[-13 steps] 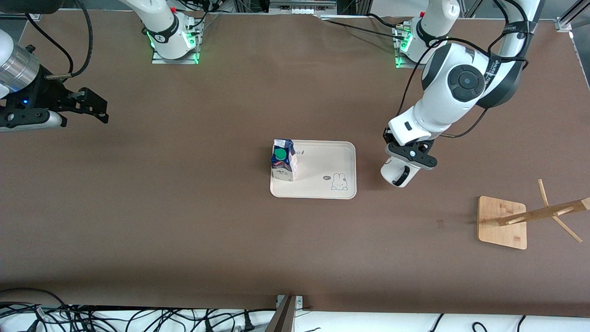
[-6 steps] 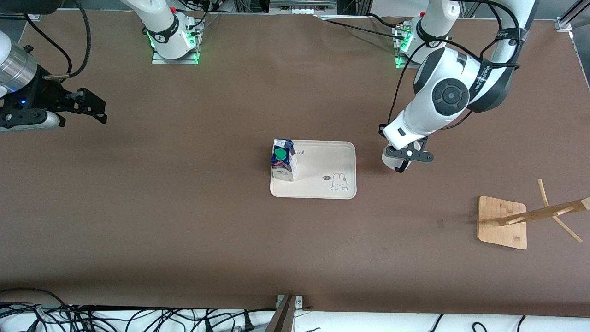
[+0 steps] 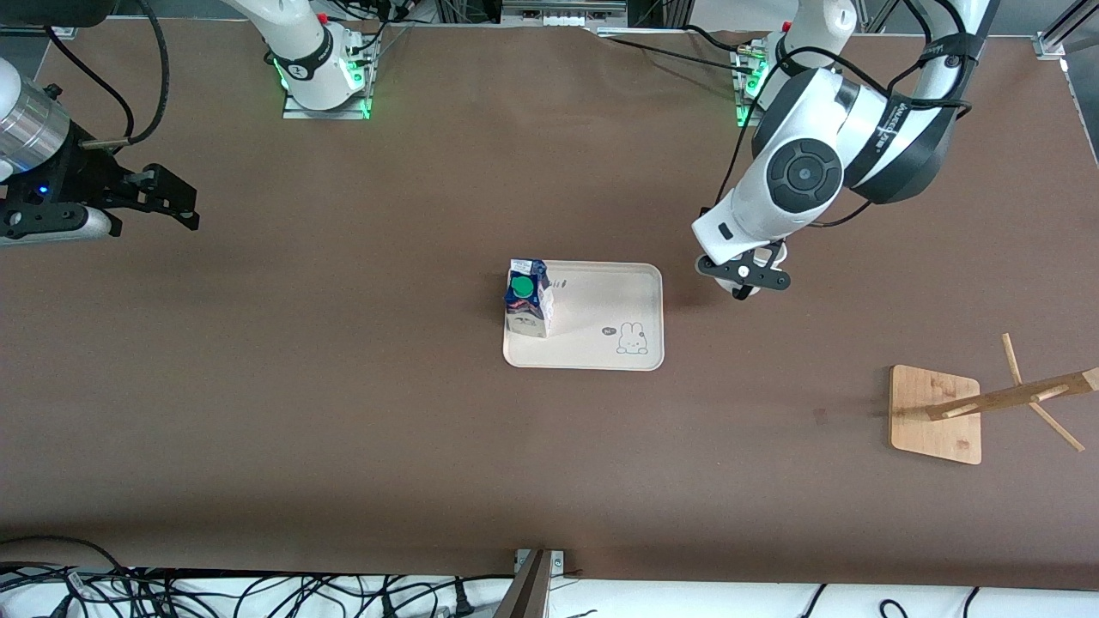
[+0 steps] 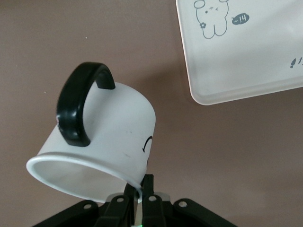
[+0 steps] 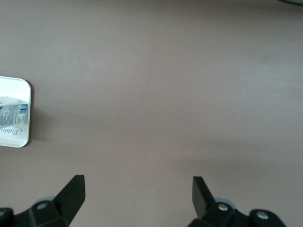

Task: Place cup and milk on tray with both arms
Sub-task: 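Carry the white mug with the left gripper toward the tray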

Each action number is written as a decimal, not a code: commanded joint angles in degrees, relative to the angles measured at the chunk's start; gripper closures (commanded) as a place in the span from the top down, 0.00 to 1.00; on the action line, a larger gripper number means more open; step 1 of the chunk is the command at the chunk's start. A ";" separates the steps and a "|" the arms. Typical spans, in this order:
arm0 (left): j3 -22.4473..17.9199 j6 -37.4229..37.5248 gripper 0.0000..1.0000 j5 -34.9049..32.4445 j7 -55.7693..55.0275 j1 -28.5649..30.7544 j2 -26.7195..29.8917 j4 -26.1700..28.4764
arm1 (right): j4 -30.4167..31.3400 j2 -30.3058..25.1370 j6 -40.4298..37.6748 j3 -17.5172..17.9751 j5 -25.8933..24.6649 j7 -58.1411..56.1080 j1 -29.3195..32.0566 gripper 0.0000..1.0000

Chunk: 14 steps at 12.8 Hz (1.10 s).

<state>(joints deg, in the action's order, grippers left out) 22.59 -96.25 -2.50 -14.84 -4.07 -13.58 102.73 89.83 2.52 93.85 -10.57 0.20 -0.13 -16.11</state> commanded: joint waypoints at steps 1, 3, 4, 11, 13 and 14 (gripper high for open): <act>0.35 2.83 0.00 -0.93 -0.72 0.02 -2.24 -2.45 | -0.97 0.38 -0.25 0.20 -0.29 0.04 0.37 1.00; 0.35 2.74 0.00 1.96 -0.90 0.02 -2.76 -2.45 | -0.97 0.38 -0.25 0.20 -0.20 0.04 0.37 1.00; 0.35 2.56 0.00 3.54 -1.07 -0.06 -3.81 -2.45 | -0.97 0.38 -0.25 0.11 -0.20 0.04 0.37 1.00; 0.26 2.30 0.00 5.93 -6.61 -5.42 -12.42 -10.78 | -0.97 0.64 -0.43 0.20 -0.20 0.04 0.20 1.00; 0.26 0.29 0.00 5.84 -6.00 -6.39 -14.62 -13.33 | -0.97 0.64 -0.60 0.29 -0.29 0.04 0.11 1.00; 0.26 -2.16 0.00 5.84 -5.99 -6.57 -15.24 -13.60 | -0.88 0.55 -0.78 0.20 -0.29 0.04 0.11 1.00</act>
<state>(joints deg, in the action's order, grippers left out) 22.75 -96.83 2.91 -20.72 -9.99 -26.14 92.84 89.82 2.96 93.83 -10.54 0.21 -0.13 -16.10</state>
